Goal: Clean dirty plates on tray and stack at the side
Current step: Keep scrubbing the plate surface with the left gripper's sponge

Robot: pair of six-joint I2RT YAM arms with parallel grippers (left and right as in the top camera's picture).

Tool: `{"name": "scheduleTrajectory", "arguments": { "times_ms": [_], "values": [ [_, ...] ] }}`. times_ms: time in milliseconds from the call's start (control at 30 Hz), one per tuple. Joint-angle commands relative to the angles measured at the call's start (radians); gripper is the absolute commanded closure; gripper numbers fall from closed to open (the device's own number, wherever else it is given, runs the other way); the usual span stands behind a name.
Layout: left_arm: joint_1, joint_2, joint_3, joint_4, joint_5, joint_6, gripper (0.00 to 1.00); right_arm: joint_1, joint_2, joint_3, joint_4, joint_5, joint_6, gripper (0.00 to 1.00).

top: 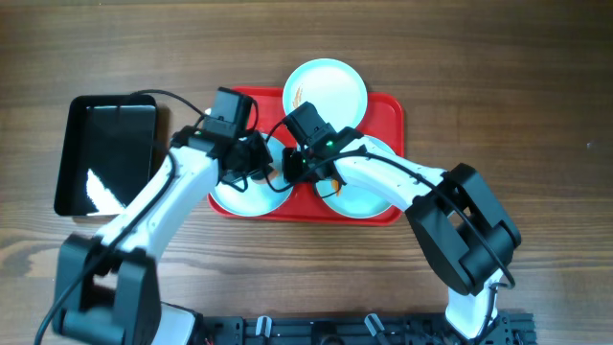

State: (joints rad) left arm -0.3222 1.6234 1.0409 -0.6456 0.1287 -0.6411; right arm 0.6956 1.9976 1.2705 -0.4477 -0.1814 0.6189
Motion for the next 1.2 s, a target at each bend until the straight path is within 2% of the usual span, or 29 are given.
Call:
{"name": "scheduleTrajectory", "arguments": {
  "times_ms": [0,300,800,1167],
  "values": [
    [-0.010,0.077,0.006,0.022,0.016,0.016,0.96,0.004,0.018,0.015,-0.002,0.005,-0.025,0.96],
    [-0.010,0.146,0.006,0.040,-0.041,0.016,0.96,0.003,0.018,0.015,-0.029,0.086,0.043,0.96],
    [-0.010,0.183,0.006,0.052,-0.059,0.016,0.96,0.001,0.018,0.015,-0.034,0.092,0.043,0.96],
    [0.050,0.204,0.006,0.001,-0.183,0.024,0.96,0.001,0.018,0.014,-0.048,0.130,0.047,0.96]
  ]
}}
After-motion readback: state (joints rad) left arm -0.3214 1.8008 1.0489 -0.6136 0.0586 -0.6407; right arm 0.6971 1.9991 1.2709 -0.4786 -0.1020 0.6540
